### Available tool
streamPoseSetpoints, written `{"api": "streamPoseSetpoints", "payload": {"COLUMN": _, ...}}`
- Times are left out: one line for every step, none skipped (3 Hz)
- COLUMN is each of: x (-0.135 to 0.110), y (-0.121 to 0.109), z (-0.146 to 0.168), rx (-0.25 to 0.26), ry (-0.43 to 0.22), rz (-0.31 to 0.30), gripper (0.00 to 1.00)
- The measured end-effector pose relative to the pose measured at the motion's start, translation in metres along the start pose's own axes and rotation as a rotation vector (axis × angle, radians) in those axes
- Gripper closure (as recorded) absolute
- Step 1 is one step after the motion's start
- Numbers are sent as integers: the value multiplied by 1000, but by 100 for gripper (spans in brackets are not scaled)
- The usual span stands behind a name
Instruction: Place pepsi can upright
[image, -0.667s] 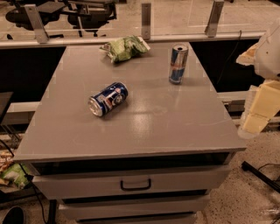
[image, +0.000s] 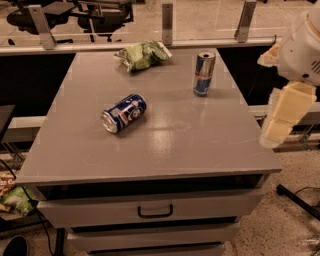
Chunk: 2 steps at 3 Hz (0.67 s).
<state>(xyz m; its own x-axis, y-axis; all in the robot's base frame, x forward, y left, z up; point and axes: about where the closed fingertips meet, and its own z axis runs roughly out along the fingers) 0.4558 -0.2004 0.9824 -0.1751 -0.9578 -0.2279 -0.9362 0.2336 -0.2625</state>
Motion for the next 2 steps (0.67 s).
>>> {"api": "streamPoseSetpoints", "payload": {"x": -33, "y": -20, "z": 11, "rx": -9, "ry": -42, "rz": -67, "gripper": 0}}
{"api": "streamPoseSetpoints", "payload": {"x": -67, "y": -37, "z": 27, "rx": -42, "ry": -78, "rz": -139, "gripper": 0}}
